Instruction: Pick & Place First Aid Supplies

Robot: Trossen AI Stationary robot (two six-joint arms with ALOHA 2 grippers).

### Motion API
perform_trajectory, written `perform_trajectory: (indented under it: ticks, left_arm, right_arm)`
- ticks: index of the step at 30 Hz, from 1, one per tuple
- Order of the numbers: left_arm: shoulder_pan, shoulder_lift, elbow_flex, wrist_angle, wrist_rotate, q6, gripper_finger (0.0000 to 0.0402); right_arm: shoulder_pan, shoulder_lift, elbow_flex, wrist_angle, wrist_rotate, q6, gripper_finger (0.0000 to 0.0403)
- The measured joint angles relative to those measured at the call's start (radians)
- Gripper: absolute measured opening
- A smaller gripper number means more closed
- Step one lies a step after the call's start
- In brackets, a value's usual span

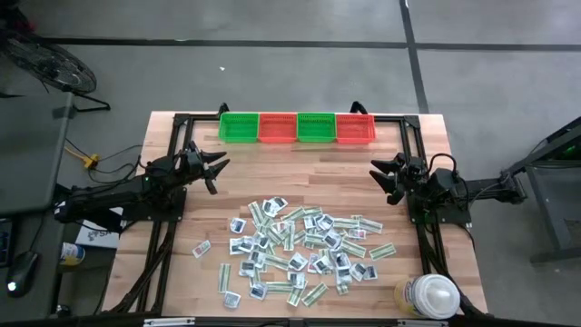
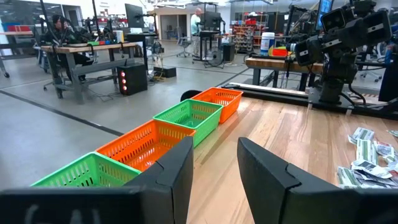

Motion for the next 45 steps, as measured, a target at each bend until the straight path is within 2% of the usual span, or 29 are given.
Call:
perform_trajectory:
  ticks: [29, 33, 37, 41, 45]
  left_arm:
    - [0.000, 0.000, 0.000, 0.000, 0.000, 0.000, 0.0122]
    - [0.000, 0.000, 0.000, 0.000, 0.000, 0.000, 0.0122]
    - [0.000, 0.000, 0.000, 0.000, 0.000, 0.000, 0.0122]
    - [0.000, 0.000, 0.000, 0.000, 0.000, 0.000, 0.0122]
    - [0.000, 0.000, 0.000, 0.000, 0.000, 0.000, 0.0122]
  right_arm:
    - [0.000, 0.000, 0.004, -0.006, 0.007, 0.039, 0.0229]
    - [-0.001, 0.000, 0.074, -0.138, 0.008, 0.030, 0.0227]
    - [-0.014, 0.021, 0.208, -0.421, 0.049, 0.077, 0.0228]
    - [-0.046, 0.111, 0.355, -0.675, 0.065, 0.190, 0.0228]
    - [-0.075, 0.233, 0.471, -0.799, 0.029, 0.245, 0.0228]
